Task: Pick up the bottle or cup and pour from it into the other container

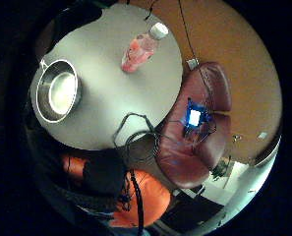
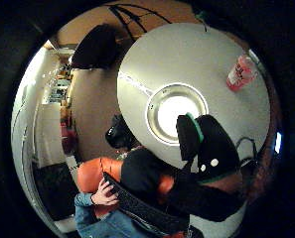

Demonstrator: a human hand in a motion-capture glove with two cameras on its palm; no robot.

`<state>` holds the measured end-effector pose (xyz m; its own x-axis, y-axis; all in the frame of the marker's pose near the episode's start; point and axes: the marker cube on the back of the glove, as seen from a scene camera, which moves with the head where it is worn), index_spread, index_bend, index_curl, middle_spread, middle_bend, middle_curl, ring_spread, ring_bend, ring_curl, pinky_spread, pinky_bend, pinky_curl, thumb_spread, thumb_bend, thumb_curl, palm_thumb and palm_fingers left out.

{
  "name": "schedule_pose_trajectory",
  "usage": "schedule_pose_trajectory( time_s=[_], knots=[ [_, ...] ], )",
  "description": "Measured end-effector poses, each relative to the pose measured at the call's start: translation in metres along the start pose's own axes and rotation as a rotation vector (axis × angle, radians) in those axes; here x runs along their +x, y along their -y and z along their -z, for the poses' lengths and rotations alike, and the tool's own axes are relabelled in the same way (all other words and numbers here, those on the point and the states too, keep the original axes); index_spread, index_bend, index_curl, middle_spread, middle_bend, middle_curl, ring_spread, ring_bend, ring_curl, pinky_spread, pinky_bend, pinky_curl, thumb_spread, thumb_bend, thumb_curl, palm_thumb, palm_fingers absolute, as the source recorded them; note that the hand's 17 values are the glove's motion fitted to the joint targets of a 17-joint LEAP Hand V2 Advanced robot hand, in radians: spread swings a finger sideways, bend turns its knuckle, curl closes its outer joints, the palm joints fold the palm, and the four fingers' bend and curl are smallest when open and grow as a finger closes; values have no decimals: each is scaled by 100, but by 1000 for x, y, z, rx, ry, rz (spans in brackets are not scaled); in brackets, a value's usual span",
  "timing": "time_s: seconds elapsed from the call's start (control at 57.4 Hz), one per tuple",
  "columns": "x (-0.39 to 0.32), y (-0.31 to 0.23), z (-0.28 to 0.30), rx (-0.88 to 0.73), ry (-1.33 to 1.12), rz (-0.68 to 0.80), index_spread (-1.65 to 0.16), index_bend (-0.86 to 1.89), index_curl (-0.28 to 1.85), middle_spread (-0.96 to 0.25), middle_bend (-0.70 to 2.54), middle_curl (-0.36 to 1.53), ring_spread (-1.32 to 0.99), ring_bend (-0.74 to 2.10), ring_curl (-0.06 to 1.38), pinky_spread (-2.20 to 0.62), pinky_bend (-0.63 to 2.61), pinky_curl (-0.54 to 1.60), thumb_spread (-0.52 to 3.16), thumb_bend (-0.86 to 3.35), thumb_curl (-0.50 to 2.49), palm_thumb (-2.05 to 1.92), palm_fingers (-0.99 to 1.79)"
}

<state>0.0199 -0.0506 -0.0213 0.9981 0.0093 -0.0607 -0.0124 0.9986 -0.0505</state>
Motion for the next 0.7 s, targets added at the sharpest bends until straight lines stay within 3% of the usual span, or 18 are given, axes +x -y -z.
schedule_pose_trajectory(
  time_s=[0.697],
  knots=[
    [70,15,13,-4,-59,26,-40,16,30,-16,17,27,-10,29,28,23,39,33,123,-1,32,71,27]
  ],
)
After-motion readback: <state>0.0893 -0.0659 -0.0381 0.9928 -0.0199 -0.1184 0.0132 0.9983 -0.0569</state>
